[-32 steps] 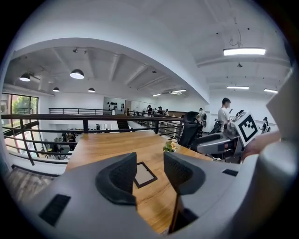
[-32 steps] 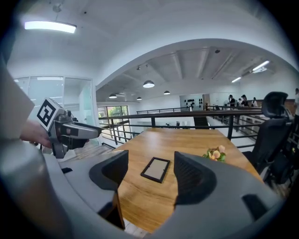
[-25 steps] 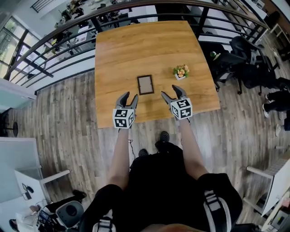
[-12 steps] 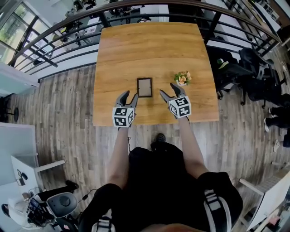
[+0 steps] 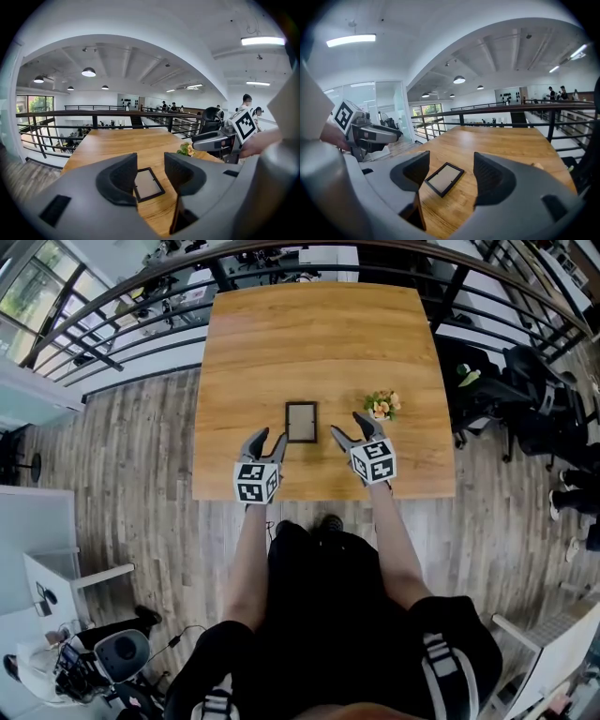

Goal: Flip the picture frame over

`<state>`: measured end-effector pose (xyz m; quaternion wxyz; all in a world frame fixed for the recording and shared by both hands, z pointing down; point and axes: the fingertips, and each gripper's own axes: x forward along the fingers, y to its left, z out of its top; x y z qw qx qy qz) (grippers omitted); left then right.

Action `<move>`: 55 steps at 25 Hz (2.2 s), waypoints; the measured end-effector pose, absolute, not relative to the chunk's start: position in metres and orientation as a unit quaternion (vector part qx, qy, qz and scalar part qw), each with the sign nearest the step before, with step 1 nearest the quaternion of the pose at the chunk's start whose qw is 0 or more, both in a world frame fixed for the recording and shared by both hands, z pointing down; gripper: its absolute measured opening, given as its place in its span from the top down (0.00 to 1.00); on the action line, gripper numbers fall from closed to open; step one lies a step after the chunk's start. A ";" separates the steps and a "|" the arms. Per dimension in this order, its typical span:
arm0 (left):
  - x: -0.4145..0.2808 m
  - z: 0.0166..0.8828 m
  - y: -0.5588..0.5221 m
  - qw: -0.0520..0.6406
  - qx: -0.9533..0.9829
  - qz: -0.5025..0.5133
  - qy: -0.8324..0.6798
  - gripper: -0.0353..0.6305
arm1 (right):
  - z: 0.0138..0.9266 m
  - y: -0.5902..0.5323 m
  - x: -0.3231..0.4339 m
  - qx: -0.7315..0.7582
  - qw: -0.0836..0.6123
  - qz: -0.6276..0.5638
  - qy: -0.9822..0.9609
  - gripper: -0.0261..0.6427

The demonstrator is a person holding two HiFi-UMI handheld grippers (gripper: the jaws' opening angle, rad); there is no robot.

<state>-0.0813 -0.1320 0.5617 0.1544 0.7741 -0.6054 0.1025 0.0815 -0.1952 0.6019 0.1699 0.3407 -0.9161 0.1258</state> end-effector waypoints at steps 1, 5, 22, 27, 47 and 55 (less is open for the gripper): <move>-0.084 0.564 -0.133 0.158 0.773 0.102 -0.605 0.67 | 0.604 -0.196 0.080 0.342 0.171 0.129 -0.915 0.50; -0.096 0.577 -0.137 0.175 0.772 0.098 -0.603 0.67 | 0.617 -0.195 0.071 0.343 0.186 0.137 -0.911 0.51; -0.131 0.606 -0.238 0.207 0.821 0.098 -0.522 0.67 | 0.640 -0.260 0.048 0.442 0.198 0.171 -0.858 0.51; -0.130 0.617 -0.254 0.224 0.820 0.103 -0.517 0.67 | 0.645 -0.264 0.049 0.449 0.200 0.177 -0.852 0.51; -0.115 0.673 -0.228 0.267 0.764 0.142 -0.570 0.67 | 0.700 -0.244 0.055 0.362 0.226 0.216 -0.878 0.53; -0.102 0.721 -0.225 0.307 0.760 0.149 -0.553 0.67 | 0.730 -0.241 0.061 0.360 0.249 0.233 -0.869 0.53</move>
